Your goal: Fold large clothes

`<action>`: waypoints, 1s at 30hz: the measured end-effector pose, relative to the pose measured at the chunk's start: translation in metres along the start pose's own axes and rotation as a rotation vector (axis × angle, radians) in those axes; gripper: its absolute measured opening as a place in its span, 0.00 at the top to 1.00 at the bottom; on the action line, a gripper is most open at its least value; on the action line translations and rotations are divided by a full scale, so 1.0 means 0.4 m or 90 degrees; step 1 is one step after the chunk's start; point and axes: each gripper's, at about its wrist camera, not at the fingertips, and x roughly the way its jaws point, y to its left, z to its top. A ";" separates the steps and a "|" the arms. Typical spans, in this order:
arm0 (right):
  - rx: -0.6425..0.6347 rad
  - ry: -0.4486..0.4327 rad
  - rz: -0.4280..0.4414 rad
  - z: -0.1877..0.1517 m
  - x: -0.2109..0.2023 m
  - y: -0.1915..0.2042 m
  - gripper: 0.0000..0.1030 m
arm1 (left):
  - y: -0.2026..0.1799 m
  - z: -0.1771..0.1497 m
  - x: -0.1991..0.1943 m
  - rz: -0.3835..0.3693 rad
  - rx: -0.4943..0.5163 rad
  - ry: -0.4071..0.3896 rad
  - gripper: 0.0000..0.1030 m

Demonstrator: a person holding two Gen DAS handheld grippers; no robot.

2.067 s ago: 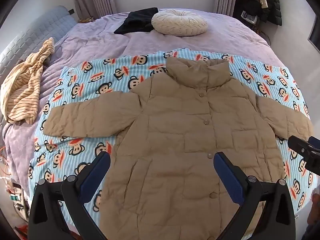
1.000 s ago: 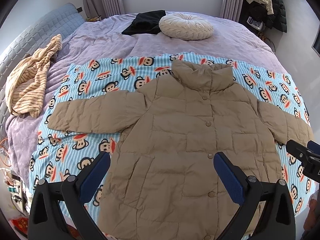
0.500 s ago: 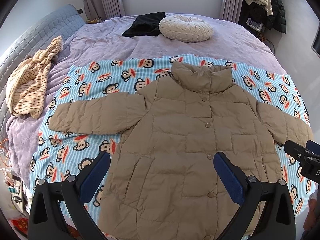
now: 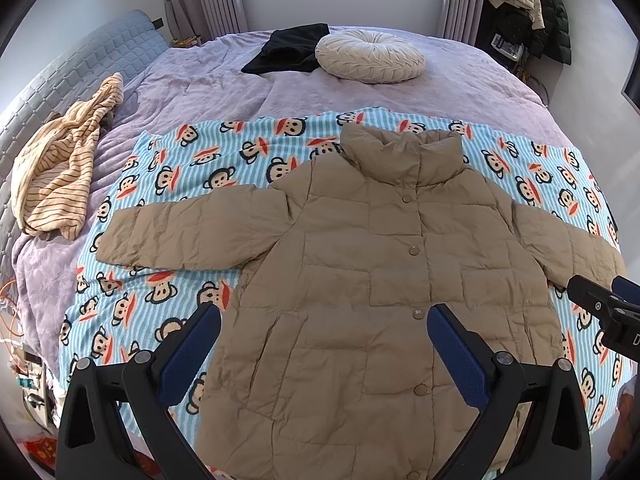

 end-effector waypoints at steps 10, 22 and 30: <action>0.000 0.000 0.000 0.000 -0.002 0.006 0.00 | -0.003 0.000 0.000 0.000 -0.001 0.001 0.00; 0.001 0.001 0.001 0.001 0.001 0.006 0.00 | -0.016 0.000 0.004 0.000 0.000 0.004 0.00; 0.001 0.001 0.001 0.001 -0.001 0.007 0.00 | -0.017 0.003 0.005 0.001 0.000 0.004 0.00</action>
